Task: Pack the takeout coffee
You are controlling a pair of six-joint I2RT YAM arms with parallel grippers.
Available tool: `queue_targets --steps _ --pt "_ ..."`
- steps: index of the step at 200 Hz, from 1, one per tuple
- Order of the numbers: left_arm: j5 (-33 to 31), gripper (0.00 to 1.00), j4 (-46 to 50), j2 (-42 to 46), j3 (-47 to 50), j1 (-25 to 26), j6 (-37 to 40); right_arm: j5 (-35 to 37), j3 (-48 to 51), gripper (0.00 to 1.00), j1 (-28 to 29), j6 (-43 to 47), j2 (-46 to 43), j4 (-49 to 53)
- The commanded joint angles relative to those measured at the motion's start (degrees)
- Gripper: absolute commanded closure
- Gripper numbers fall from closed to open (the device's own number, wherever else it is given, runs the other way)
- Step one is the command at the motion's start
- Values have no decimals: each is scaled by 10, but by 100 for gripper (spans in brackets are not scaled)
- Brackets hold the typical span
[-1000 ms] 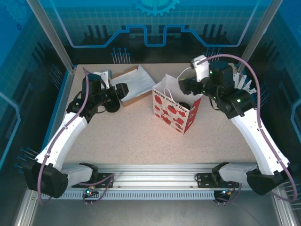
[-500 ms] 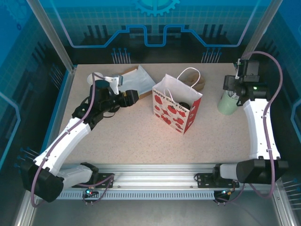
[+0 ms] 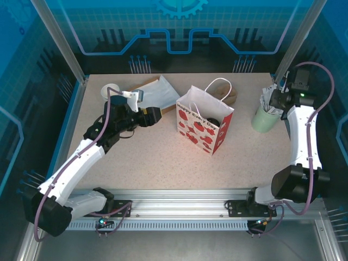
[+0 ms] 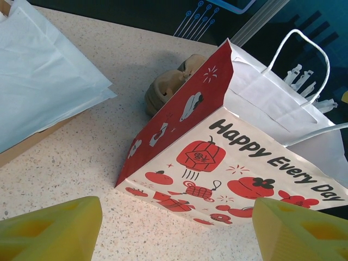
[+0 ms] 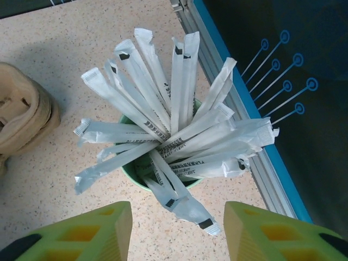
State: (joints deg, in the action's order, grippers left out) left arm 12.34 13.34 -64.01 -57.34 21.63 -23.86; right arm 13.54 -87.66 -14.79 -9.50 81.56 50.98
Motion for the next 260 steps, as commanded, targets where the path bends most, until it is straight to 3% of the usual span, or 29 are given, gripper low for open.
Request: queue_targets --steps 1,59,175,260 --pt "11 25 -13 13 11 4 15 -44 11 58 -18 -14 10 -10" --pt "11 25 -18 12 19 4 17 -63 16 65 -26 -16 38 -26" --pt "12 25 -16 9 17 4 15 -96 17 94 -27 -16 16 -35" --pt "11 25 -5 11 7 4 19 -93 -66 97 -13 -15 -72 24"
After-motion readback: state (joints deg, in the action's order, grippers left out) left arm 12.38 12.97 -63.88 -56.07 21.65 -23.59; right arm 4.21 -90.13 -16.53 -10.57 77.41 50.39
